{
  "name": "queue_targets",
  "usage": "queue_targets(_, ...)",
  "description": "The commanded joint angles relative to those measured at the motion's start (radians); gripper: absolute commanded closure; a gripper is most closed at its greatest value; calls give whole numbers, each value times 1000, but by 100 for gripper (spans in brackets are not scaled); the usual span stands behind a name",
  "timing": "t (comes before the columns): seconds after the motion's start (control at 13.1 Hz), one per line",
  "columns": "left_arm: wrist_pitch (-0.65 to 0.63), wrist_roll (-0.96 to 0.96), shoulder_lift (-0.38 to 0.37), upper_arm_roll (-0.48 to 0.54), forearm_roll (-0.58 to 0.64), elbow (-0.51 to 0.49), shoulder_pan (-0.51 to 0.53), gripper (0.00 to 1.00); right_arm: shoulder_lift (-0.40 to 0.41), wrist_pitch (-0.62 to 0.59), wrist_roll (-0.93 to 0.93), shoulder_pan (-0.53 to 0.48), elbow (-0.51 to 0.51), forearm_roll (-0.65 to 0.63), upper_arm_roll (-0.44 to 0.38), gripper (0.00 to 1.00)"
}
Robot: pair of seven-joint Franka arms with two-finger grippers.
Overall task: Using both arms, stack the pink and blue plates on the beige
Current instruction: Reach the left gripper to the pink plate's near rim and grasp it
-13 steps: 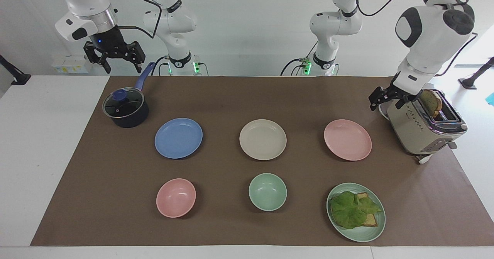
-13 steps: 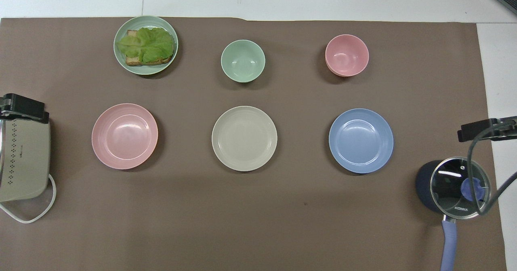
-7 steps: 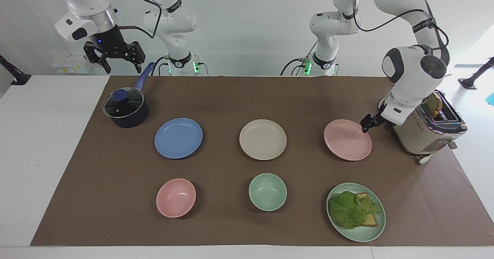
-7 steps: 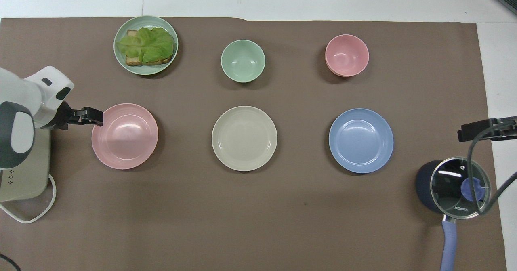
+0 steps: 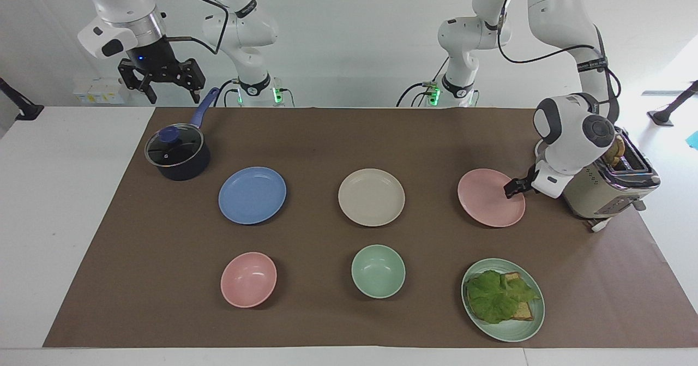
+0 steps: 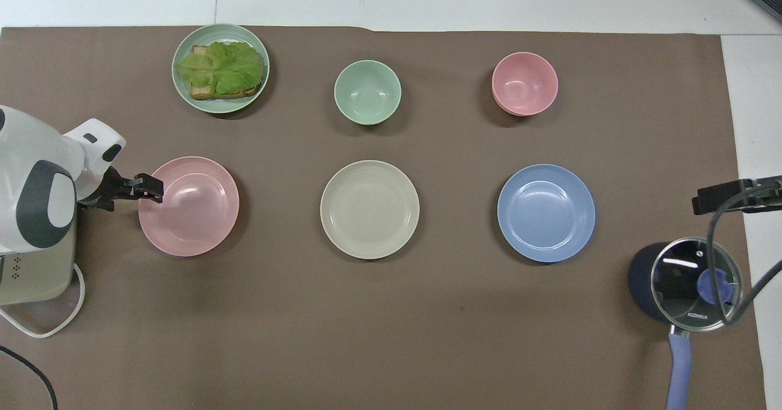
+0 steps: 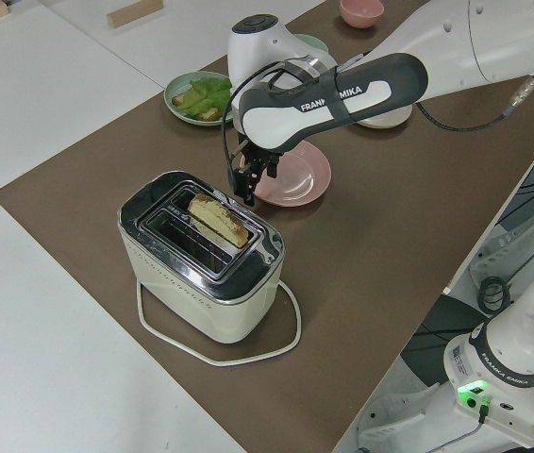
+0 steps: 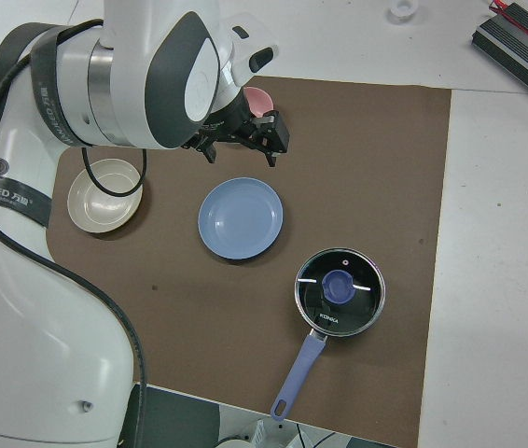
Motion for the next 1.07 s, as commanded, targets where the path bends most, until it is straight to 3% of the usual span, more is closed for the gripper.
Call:
queue_targets(0.0,23,-21,-33,2,-9,-51,-4,51,-7,7,-31,-10,-9,-4,2,0)
queue_targets(0.15,25,-29,-33,1,-9,-49,-7,83,-7,7,-31,-10,-9,-4,2,0)
queue_targets(0.3,-15,-13,-33,1,-8,-37,2,100,-7,8,-31,-10,-9,-4,2,0)
queue_targets(0.46,-76,-12,-32,-1,-24,6,6,100,-7,7,-31,-10,-9,-4,2,0)
queue_targets(0.76,-320,-16,-33,-2,-161,199,2,100,-7,7,-31,-10,-10,-4,2,0)
queue_targets(0.99,-368,-47,-48,-8,-267,235,-10,100,-7,7,-31,-10,-10,-4,2,0)
